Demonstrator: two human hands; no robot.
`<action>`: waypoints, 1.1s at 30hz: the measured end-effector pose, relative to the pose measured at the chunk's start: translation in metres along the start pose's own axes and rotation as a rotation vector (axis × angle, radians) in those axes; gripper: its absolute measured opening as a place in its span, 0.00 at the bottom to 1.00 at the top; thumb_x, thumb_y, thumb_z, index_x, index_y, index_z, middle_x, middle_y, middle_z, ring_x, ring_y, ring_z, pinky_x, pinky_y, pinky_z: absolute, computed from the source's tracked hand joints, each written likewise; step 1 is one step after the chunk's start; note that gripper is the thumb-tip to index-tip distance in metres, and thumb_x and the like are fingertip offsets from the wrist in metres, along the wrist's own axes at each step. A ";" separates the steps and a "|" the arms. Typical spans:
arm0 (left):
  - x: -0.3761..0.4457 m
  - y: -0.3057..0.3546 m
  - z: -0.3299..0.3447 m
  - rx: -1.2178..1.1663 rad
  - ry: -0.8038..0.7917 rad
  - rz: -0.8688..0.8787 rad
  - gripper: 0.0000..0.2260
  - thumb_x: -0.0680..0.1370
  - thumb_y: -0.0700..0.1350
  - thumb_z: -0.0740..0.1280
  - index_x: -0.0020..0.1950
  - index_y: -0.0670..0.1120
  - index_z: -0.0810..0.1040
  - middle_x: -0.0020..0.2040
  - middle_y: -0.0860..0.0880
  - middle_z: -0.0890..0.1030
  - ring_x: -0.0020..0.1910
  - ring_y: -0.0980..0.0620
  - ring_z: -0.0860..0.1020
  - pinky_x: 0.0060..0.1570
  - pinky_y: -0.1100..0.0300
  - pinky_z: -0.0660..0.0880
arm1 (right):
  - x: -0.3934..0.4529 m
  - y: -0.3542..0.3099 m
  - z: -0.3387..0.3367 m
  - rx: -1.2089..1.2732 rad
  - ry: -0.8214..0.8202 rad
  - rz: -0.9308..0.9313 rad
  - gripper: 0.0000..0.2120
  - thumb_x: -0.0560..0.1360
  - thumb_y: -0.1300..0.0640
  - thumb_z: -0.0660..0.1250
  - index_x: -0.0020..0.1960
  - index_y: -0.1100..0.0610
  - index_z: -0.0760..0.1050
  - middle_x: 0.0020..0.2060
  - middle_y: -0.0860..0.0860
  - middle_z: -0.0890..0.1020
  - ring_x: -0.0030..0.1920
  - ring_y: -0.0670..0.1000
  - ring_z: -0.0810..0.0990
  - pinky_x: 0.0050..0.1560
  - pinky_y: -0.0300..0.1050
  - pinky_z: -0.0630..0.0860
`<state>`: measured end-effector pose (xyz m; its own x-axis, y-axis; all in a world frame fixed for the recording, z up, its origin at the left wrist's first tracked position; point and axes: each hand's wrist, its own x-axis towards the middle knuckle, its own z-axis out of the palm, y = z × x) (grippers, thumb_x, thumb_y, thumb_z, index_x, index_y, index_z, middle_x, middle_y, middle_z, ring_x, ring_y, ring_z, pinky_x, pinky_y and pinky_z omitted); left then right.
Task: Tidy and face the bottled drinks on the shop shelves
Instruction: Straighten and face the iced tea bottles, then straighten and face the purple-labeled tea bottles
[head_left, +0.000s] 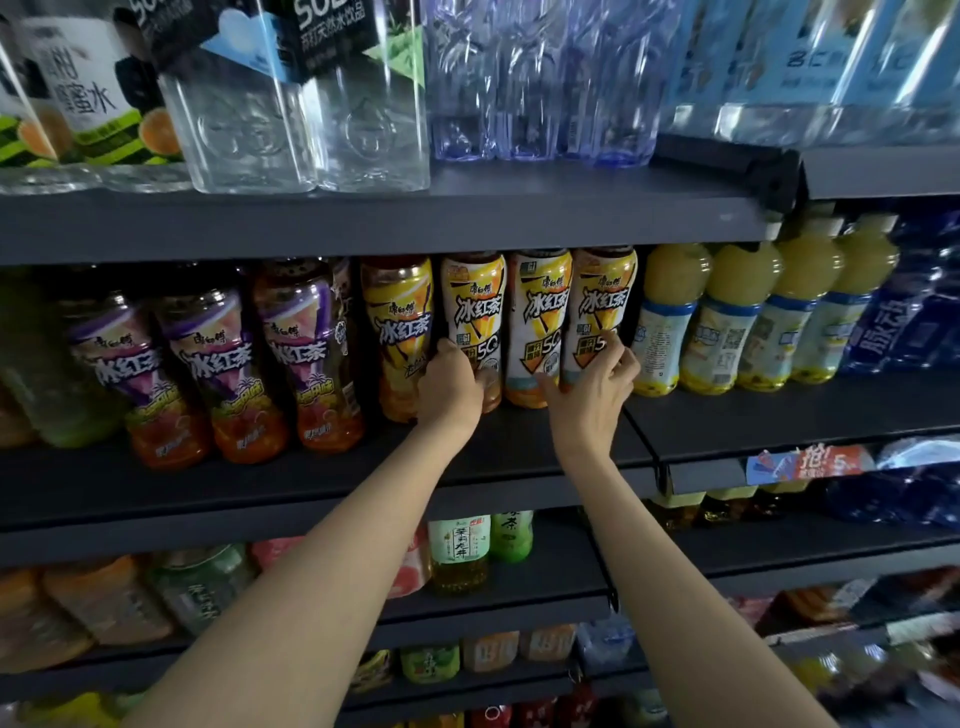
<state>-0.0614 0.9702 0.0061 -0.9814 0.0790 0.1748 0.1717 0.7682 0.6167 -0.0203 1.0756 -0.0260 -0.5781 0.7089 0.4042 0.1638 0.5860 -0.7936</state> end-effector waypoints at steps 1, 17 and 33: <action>-0.001 -0.003 0.000 0.020 0.005 0.014 0.19 0.79 0.44 0.64 0.66 0.38 0.63 0.62 0.40 0.74 0.61 0.41 0.74 0.54 0.53 0.72 | -0.002 0.001 -0.001 0.025 0.019 -0.025 0.33 0.72 0.57 0.72 0.70 0.61 0.60 0.69 0.59 0.60 0.67 0.59 0.63 0.57 0.45 0.69; -0.063 -0.127 -0.061 -0.097 0.260 0.263 0.21 0.74 0.35 0.65 0.67 0.43 0.68 0.60 0.46 0.76 0.59 0.48 0.75 0.56 0.67 0.67 | -0.052 -0.089 0.072 0.192 -0.437 -0.282 0.34 0.75 0.57 0.68 0.73 0.66 0.53 0.68 0.61 0.66 0.67 0.59 0.67 0.60 0.42 0.65; -0.096 -0.114 -0.087 -0.354 -0.343 0.202 0.27 0.74 0.50 0.70 0.70 0.47 0.65 0.63 0.49 0.75 0.61 0.52 0.73 0.59 0.60 0.70 | -0.096 -0.070 -0.024 0.424 -0.609 -0.124 0.42 0.67 0.57 0.76 0.73 0.54 0.56 0.52 0.48 0.79 0.53 0.48 0.79 0.54 0.46 0.78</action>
<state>0.0207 0.8193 -0.0139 -0.8870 0.4524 0.0923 0.3204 0.4591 0.8286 0.0431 0.9761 0.0016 -0.9323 0.2327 0.2770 -0.1825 0.3588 -0.9154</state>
